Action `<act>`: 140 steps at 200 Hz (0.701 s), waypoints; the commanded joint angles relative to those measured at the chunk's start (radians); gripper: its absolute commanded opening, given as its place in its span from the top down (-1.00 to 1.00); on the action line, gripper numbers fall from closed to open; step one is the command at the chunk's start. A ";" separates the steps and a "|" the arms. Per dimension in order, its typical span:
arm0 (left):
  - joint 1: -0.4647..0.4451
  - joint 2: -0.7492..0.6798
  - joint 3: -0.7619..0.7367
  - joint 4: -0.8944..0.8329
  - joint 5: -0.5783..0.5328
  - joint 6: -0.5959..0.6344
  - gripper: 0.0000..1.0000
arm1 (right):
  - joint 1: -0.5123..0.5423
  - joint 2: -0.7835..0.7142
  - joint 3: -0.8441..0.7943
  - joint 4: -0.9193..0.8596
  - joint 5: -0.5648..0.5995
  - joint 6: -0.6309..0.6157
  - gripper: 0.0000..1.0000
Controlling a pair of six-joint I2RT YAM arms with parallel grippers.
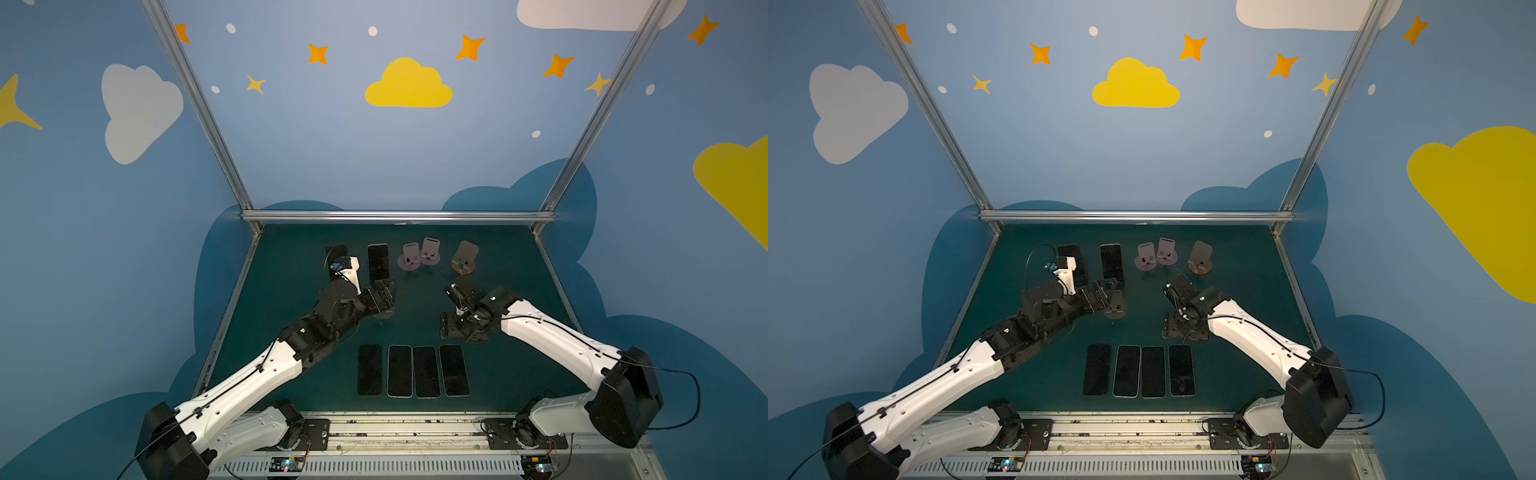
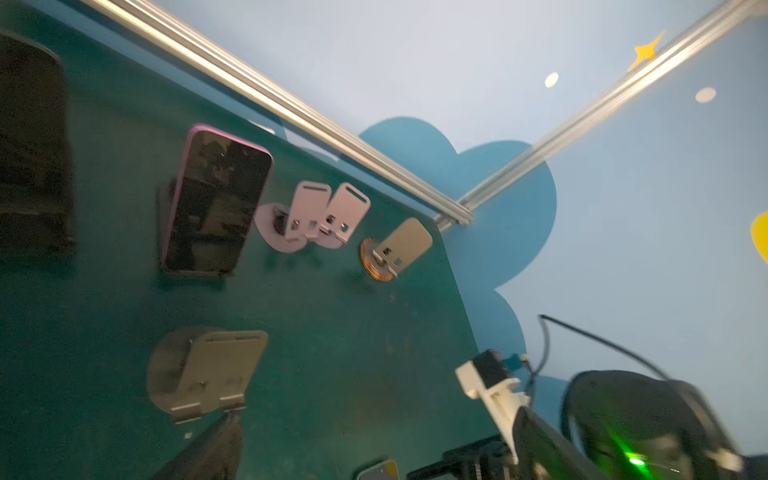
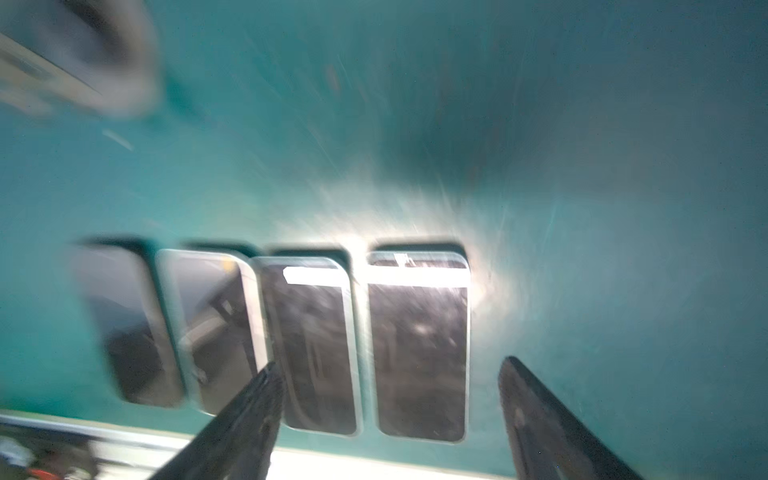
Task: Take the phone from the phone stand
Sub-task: 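Raise the right gripper back toward the stands while the left gripper draws back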
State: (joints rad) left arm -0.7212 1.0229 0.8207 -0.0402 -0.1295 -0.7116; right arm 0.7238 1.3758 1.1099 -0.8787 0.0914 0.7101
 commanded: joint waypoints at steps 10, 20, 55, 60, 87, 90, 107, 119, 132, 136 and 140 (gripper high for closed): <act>0.002 -0.048 0.012 -0.094 -0.331 -0.037 -1.00 | 0.111 0.050 0.112 0.176 0.143 0.062 -0.67; 0.010 -0.058 -0.003 -0.096 -0.415 -0.054 -1.00 | 0.165 0.114 0.157 0.243 0.185 0.036 -0.69; 0.051 -0.082 -0.031 -0.098 -0.586 -0.073 -1.00 | 0.225 0.404 0.484 0.151 0.241 0.043 -0.72; 0.061 -0.084 -0.033 -0.099 -0.587 -0.078 -1.00 | 0.228 0.440 0.524 0.135 0.252 0.038 -0.73; 0.108 -0.082 -0.039 -0.093 -0.544 -0.103 -1.00 | 0.230 0.592 0.671 0.097 0.222 0.039 -0.75; 0.113 -0.081 -0.040 -0.090 -0.538 -0.105 -1.00 | 0.230 0.605 0.683 0.096 0.220 0.040 -0.75; 0.138 -0.067 -0.037 -0.092 -0.491 -0.126 -1.00 | 0.233 0.656 0.715 0.091 0.225 0.060 -0.74; 0.154 -0.061 -0.035 -0.095 -0.456 -0.136 -1.00 | 0.233 0.677 0.719 0.093 0.230 0.072 -0.75; 0.166 -0.054 -0.032 -0.096 -0.429 -0.150 -1.00 | 0.233 0.693 0.720 0.092 0.236 0.086 -0.75; 0.171 -0.053 -0.032 -0.096 -0.421 -0.155 -1.00 | 0.234 0.697 0.720 0.089 0.238 0.091 -0.75; 0.175 -0.052 -0.033 -0.097 -0.411 -0.159 -1.00 | 0.234 0.701 0.718 0.092 0.238 0.093 -0.75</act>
State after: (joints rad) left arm -0.5690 0.9607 0.7887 -0.1204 -0.5980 -0.8337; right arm 0.9558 2.0579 1.8027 -0.7433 0.3012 0.7681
